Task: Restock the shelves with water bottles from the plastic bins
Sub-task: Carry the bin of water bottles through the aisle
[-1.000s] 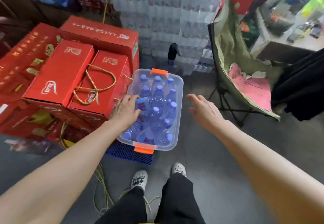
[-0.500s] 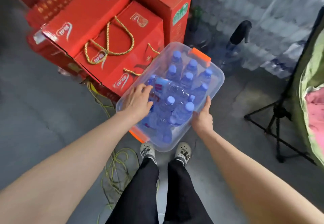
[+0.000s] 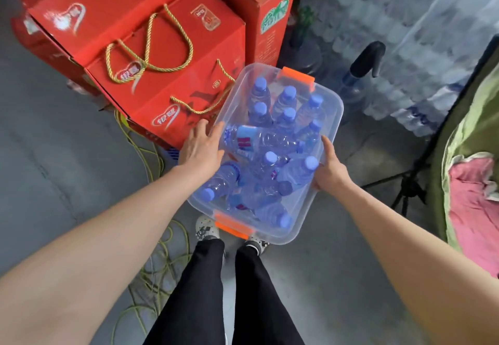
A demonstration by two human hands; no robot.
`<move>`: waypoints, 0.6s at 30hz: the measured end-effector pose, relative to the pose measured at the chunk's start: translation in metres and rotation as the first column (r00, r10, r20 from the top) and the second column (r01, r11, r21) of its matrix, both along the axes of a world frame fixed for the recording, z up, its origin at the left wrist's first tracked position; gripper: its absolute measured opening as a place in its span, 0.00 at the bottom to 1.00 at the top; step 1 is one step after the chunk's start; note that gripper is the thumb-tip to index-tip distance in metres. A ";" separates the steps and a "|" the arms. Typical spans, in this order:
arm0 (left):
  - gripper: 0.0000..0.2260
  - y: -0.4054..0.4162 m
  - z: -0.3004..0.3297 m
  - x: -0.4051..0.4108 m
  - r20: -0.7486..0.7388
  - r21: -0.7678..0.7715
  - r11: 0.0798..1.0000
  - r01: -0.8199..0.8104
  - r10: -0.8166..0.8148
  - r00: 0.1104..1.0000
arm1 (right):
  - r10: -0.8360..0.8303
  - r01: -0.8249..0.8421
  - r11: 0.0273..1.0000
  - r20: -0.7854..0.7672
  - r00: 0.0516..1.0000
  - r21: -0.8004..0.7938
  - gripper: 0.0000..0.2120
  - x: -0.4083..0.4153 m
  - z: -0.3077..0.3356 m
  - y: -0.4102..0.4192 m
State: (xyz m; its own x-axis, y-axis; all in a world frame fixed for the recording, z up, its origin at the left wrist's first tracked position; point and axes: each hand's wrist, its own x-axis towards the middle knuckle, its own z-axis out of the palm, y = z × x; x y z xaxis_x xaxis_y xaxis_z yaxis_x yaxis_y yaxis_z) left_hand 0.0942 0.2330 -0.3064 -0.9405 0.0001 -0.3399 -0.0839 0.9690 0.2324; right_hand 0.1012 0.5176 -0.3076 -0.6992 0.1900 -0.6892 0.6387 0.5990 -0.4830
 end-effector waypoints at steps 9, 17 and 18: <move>0.23 -0.009 -0.026 -0.053 0.058 0.267 0.963 0.023 -0.040 0.998 | -0.029 0.030 1.000 -0.119 0.993 0.008 0.19 -0.010 -0.017 0.014; 0.22 -0.009 -0.038 -0.070 0.068 0.247 0.963 0.109 -0.130 0.989 | -0.119 0.110 0.992 -0.207 0.971 -0.056 0.07 -0.016 -0.019 0.011; 0.23 -0.010 -0.034 -0.066 0.065 0.241 0.965 0.099 -0.118 0.991 | -0.110 0.104 0.994 -0.214 0.971 -0.042 0.06 -0.013 -0.017 0.011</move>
